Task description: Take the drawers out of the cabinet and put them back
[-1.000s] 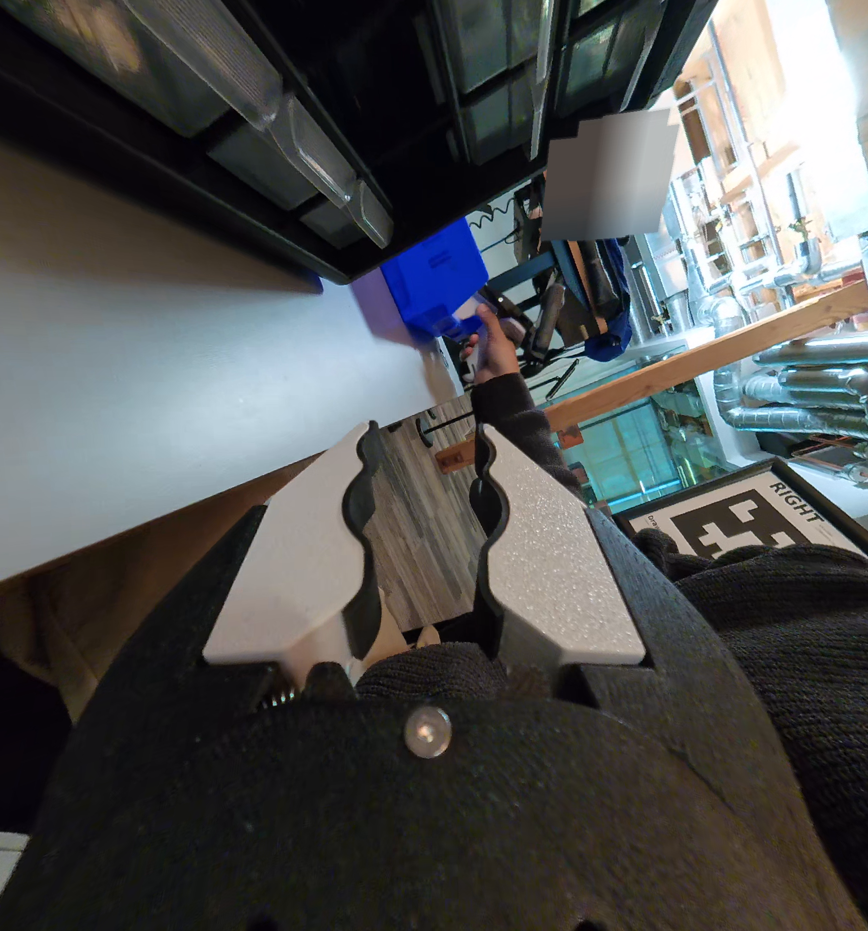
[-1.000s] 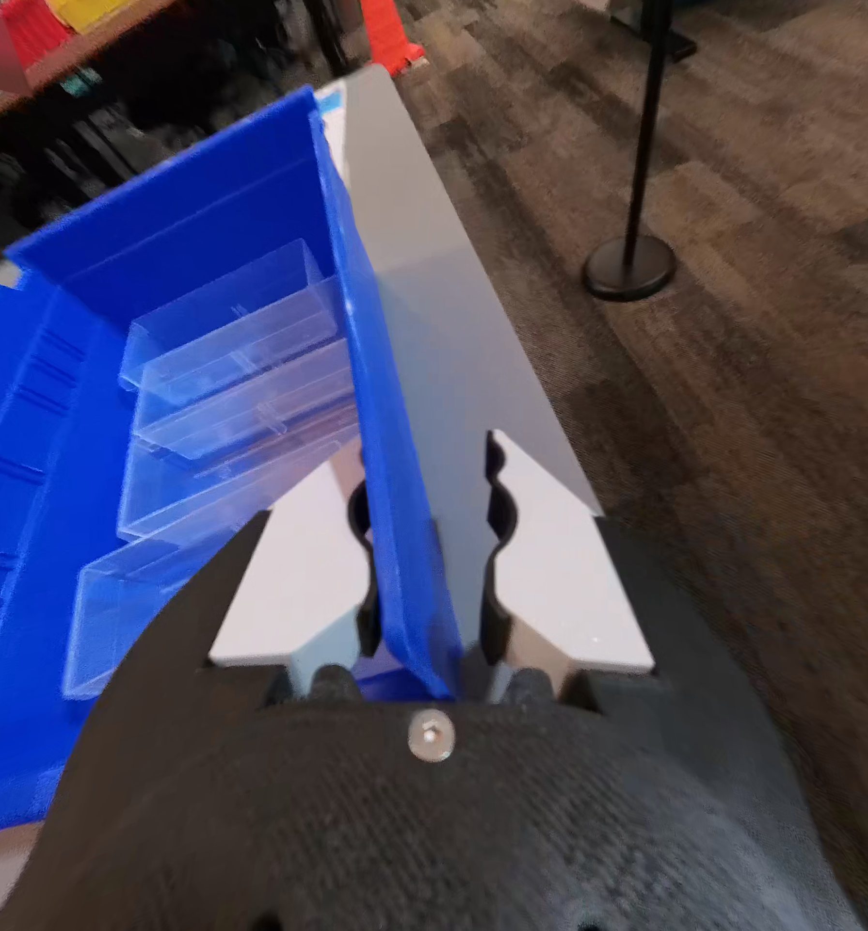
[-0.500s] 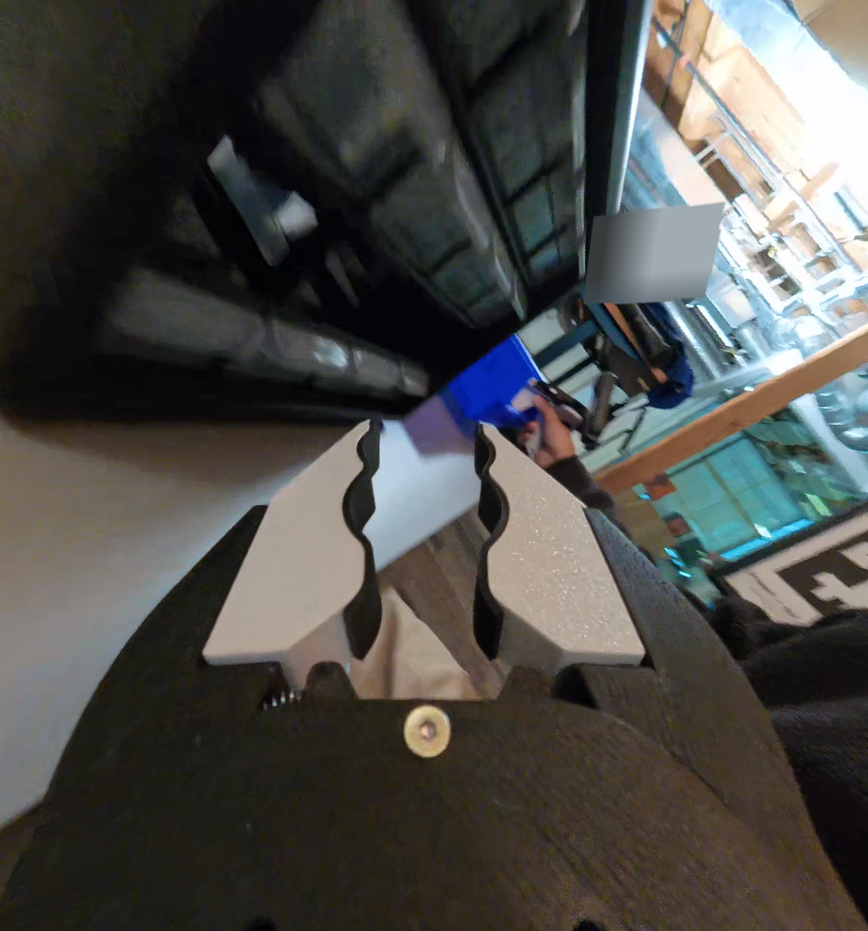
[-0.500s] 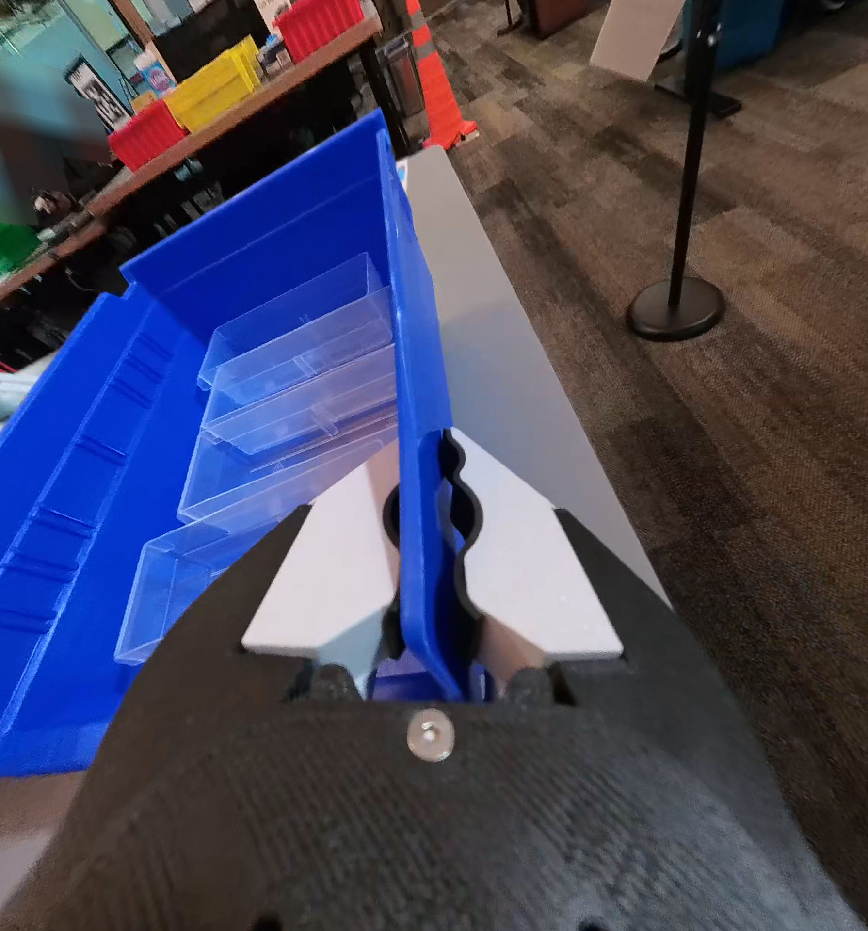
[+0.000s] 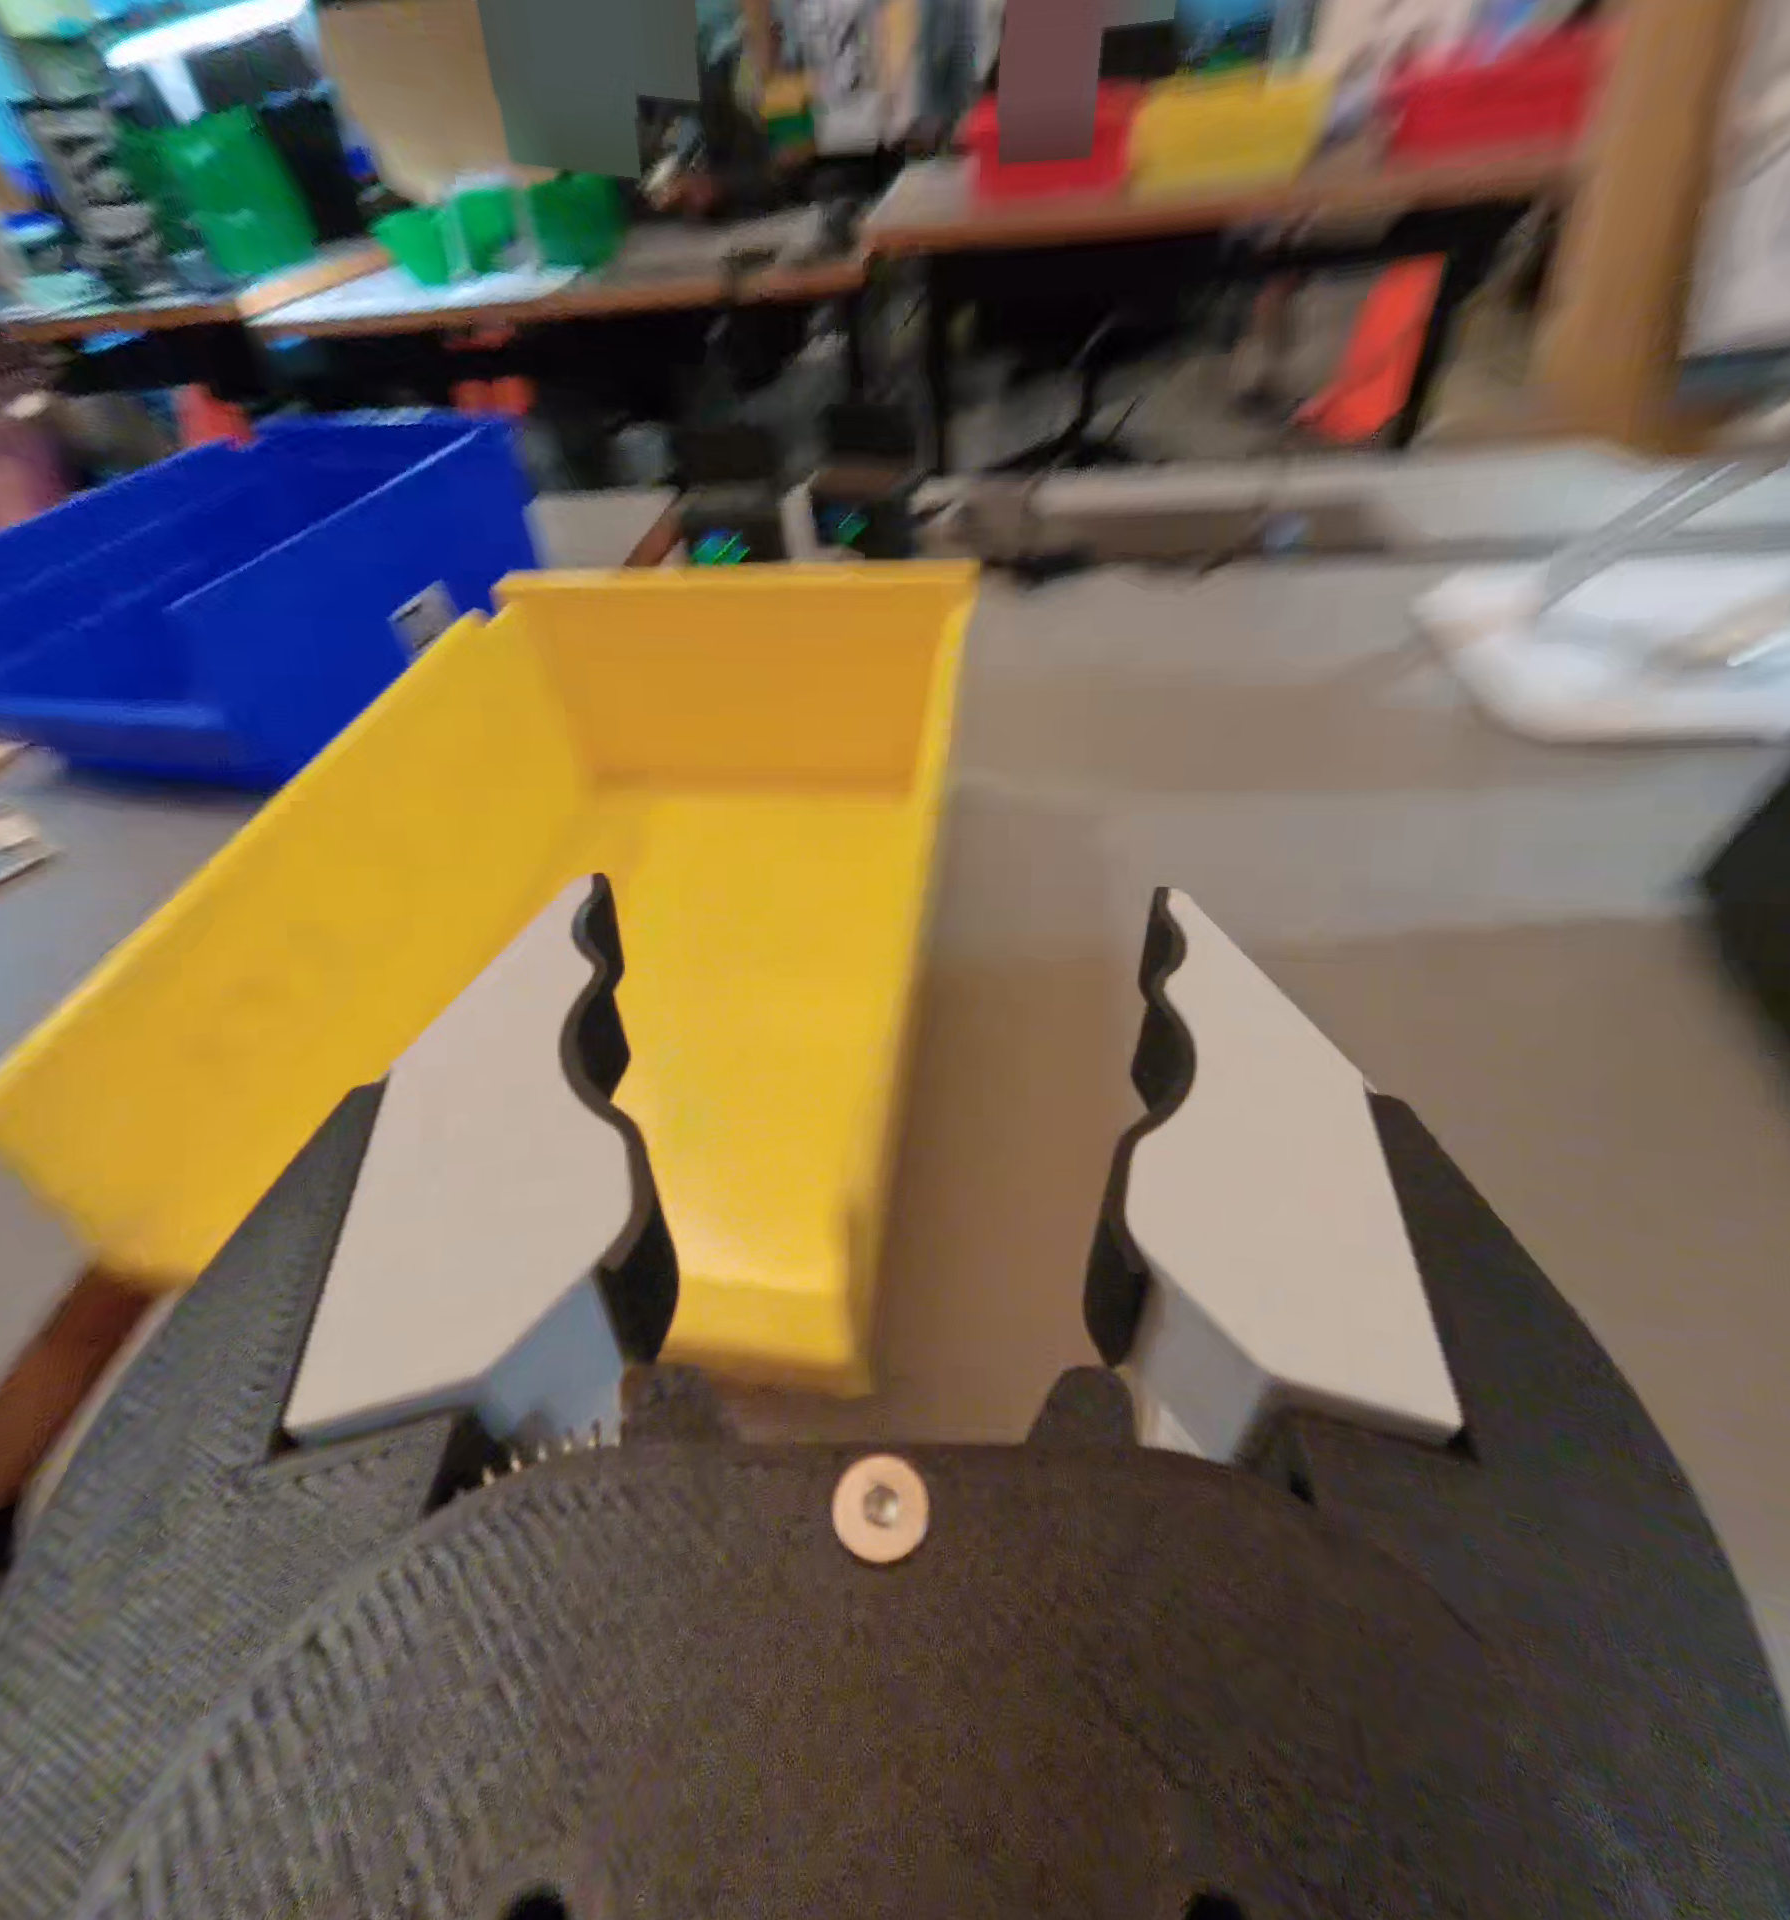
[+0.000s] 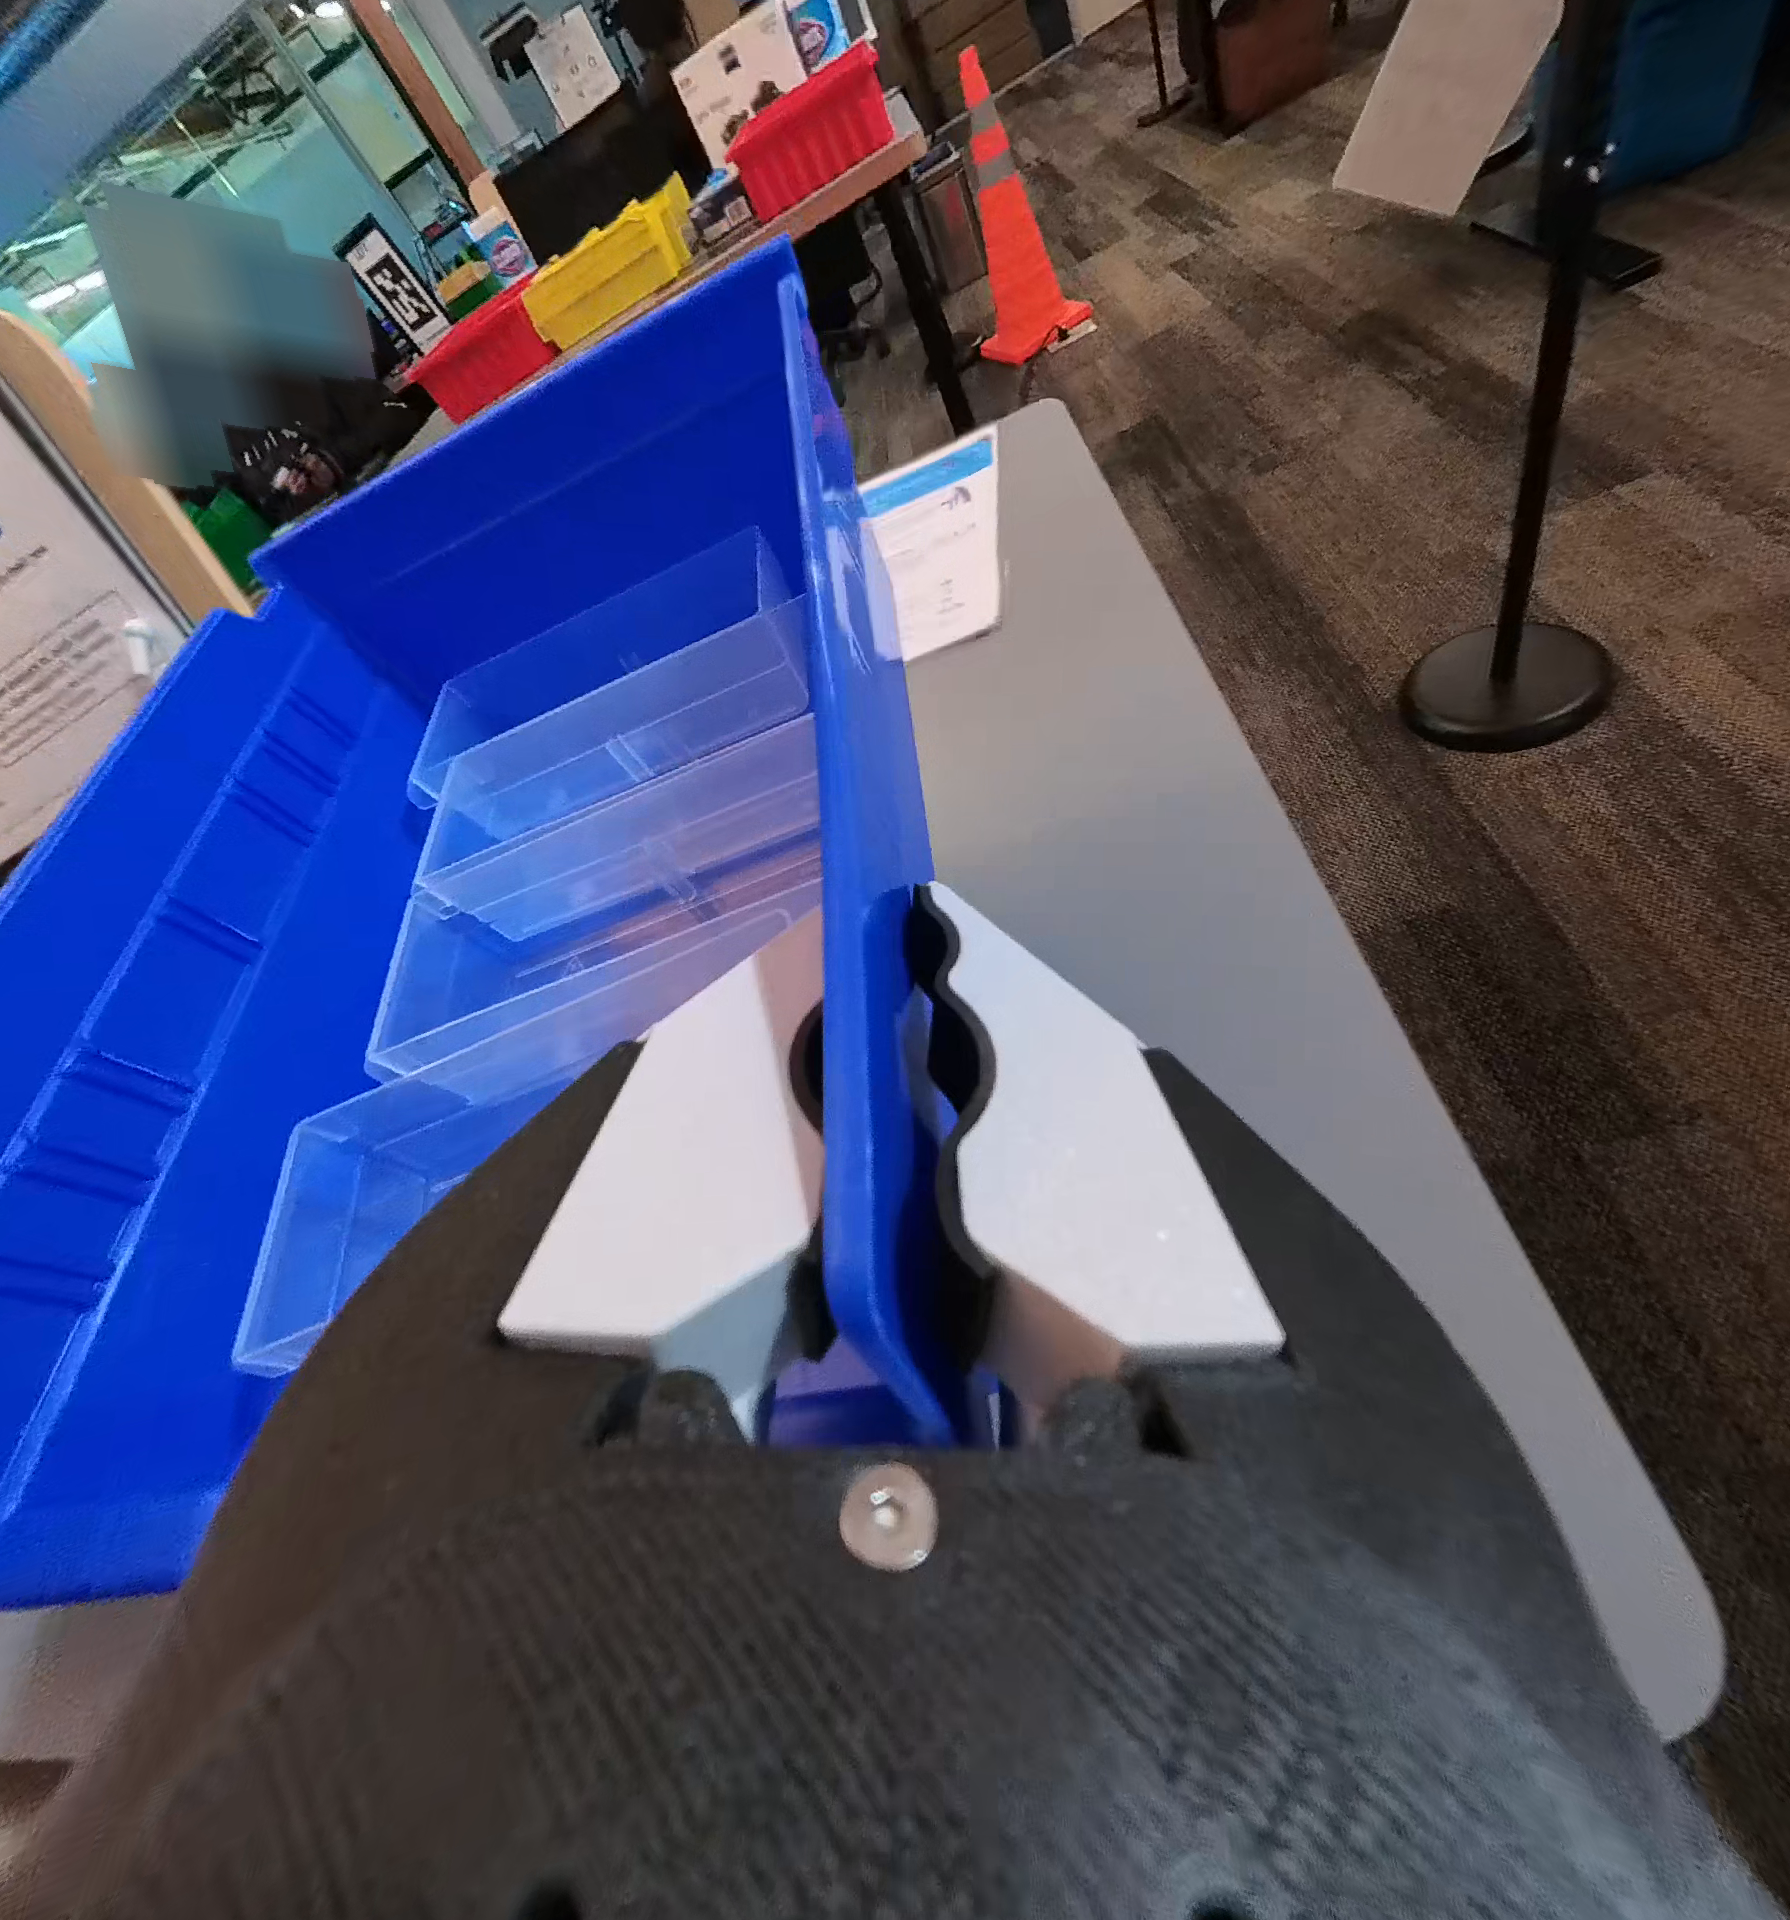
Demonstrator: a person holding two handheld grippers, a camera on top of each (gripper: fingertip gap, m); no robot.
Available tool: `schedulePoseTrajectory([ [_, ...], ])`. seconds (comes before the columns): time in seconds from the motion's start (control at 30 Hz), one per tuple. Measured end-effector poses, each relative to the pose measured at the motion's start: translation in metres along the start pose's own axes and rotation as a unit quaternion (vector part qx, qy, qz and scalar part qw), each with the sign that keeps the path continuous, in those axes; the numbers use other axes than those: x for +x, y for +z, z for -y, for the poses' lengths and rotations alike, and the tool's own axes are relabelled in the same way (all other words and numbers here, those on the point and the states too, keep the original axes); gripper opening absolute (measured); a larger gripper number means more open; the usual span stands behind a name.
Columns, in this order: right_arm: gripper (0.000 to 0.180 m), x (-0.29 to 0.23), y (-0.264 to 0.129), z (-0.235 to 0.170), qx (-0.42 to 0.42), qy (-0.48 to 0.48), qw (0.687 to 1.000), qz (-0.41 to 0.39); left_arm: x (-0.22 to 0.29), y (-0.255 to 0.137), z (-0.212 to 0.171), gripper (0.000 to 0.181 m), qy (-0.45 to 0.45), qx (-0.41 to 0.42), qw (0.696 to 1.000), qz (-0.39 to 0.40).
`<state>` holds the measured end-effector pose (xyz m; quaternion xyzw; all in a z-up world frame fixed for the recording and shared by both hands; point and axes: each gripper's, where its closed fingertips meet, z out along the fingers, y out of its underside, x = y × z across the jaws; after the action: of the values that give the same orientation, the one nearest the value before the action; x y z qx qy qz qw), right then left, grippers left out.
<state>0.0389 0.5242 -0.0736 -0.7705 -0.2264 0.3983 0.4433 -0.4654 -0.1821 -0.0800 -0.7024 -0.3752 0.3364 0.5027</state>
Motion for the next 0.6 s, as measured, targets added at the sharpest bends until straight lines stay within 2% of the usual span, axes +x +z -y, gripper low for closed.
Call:
schedulePoseTrajectory([
  [0.07,0.006,-0.012,-0.004,0.005,0.002,-0.005,1.000,0.007,-0.023,0.015,-0.037,0.110,0.033,-0.076,0.996,0.039],
  [0.1,0.006,-0.019,-0.007,0.009,0.005,-0.009,1.000,0.011,-0.024,0.022,-0.053,0.108,0.033,-0.109,0.993,0.030],
  [0.17,0.006,-0.037,-0.013,0.021,0.012,-0.017,1.000,0.021,-0.018,0.032,-0.075,0.099,0.023,-0.136,0.990,0.007],
  [0.2,0.006,-0.047,-0.015,0.028,0.013,-0.022,0.999,0.027,-0.015,0.037,-0.082,0.085,0.023,-0.143,0.989,-0.001],
  [0.23,0.007,-0.059,-0.017,0.035,0.013,-0.028,0.999,0.035,-0.019,0.039,-0.084,0.080,0.037,-0.143,0.989,0.012],
  [0.3,0.006,-0.086,-0.021,0.051,0.009,-0.050,0.997,0.052,-0.018,0.040,-0.082,0.039,0.091,-0.139,0.986,0.007],
  [0.37,0.007,-0.118,-0.026,0.067,0.005,-0.080,0.994,0.070,-0.013,0.038,-0.082,0.015,0.117,-0.146,0.982,0.001],
  [0.47,0.007,-0.179,-0.032,0.085,-0.003,-0.125,0.985,0.116,-0.002,0.035,-0.077,0.004,0.125,-0.142,0.982,-0.020],
  [0.6,0.007,-0.278,-0.037,0.082,-0.040,-0.158,0.959,0.230,-0.010,0.023,-0.059,0.003,0.108,-0.155,0.982,-0.006],
])
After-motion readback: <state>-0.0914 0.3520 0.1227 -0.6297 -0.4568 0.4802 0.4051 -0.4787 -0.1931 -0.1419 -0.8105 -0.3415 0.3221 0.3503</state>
